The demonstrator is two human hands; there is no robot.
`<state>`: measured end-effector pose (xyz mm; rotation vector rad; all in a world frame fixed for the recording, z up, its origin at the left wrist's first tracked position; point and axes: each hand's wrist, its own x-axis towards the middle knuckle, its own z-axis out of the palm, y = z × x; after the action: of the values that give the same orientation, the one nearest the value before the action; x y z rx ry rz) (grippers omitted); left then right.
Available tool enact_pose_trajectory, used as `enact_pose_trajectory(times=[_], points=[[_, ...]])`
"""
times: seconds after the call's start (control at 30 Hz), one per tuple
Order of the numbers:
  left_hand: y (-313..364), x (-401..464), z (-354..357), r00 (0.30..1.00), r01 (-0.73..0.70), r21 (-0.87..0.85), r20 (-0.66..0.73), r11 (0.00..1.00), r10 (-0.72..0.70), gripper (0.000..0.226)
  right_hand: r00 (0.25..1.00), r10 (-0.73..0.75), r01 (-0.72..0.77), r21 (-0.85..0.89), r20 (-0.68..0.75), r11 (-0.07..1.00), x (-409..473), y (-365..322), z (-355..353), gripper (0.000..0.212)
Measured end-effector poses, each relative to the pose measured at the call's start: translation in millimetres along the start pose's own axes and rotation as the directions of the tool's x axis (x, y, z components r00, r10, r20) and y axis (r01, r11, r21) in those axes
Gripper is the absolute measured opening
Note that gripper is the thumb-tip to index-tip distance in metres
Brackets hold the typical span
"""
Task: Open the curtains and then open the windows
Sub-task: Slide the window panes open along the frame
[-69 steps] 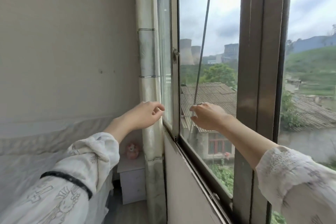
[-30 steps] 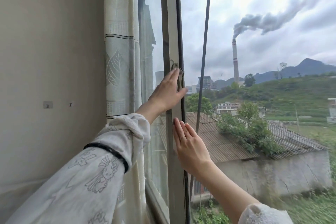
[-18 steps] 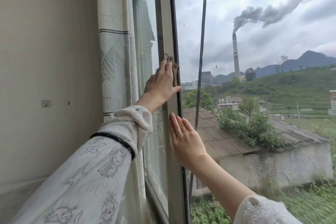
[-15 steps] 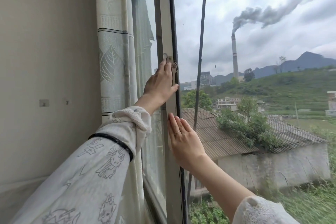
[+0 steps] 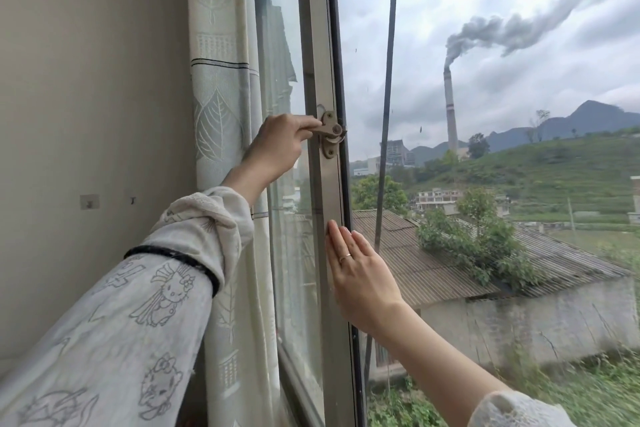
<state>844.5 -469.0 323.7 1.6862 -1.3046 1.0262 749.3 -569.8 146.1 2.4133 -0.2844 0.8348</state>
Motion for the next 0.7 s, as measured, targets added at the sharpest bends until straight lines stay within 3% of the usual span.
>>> enact_pose_trajectory(times=[0.13, 0.23, 0.37, 0.47, 0.57, 0.7], points=[[3, 8, -1, 0.959, 0.179, -0.352, -0.146, 0.919, -0.243, 0.026, 1.000, 0.000, 0.000, 0.026, -0.011, 1.000, 0, 0, 3, 0.069], [7, 17, 5, 0.926, 0.219, -0.464, -0.179, 0.858, -0.333, 0.024, 1.000, 0.003, -0.003, 0.044, -0.008, 0.999, 1, -1, 1, 0.067], [16, 26, 23, 0.908, 0.248, -0.378, -0.231, 0.892, -0.351, 0.030, 1.000, 0.012, -0.011, 0.085, -0.002, 0.996, 2, -1, -2, 0.065], [29, 28, 40, 0.965, 0.229, -0.195, -0.085, 0.954, -0.249, 0.037, 1.000, 0.012, -0.013, 0.098, 0.009, 0.995, 2, -1, -4, 0.065], [27, 19, 48, 0.967, 0.256, -0.255, 0.066, 0.932, -0.247, 0.045, 1.000, 0.009, -0.010, 0.100, 0.015, 0.995, 2, -2, -5, 0.065], [9, -12, 39, 0.966, 0.245, -0.210, 0.140, 0.947, -0.219, 0.047, 0.999, 0.020, -0.023, 0.132, 0.025, 0.991, 1, -3, -8, 0.064]])
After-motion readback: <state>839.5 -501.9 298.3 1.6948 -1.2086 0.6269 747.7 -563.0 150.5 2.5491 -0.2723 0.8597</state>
